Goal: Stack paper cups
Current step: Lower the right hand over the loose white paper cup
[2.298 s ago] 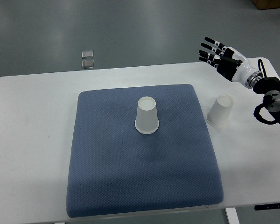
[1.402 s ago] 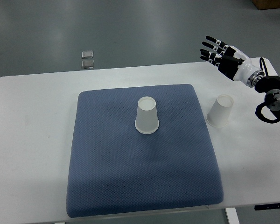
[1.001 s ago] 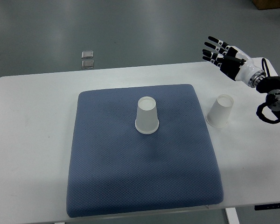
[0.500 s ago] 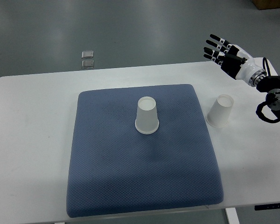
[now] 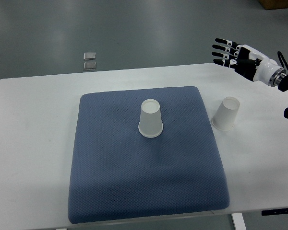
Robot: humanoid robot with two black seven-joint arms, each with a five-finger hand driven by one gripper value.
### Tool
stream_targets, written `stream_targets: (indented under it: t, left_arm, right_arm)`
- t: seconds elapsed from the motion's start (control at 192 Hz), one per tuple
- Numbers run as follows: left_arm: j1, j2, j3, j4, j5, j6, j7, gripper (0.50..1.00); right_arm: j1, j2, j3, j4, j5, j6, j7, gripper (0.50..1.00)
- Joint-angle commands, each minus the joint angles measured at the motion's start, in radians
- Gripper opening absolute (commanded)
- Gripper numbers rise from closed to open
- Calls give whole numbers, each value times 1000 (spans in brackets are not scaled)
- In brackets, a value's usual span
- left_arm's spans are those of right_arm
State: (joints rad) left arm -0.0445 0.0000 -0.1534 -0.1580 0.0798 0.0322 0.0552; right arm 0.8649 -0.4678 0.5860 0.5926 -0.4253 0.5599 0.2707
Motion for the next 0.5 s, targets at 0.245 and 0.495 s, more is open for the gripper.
stream_targets:
  t: [0.245, 0.495]
  left_arm:
    - [0, 0, 0, 0, 0, 0, 0, 1000]
    - [0, 0, 0, 0, 0, 0, 0, 1000]
  right_arm:
    - [3, -81, -3, 125, -558, -9, 131, 919]
    - [-1, -92, -15, 165, -784, -57, 191, 919]
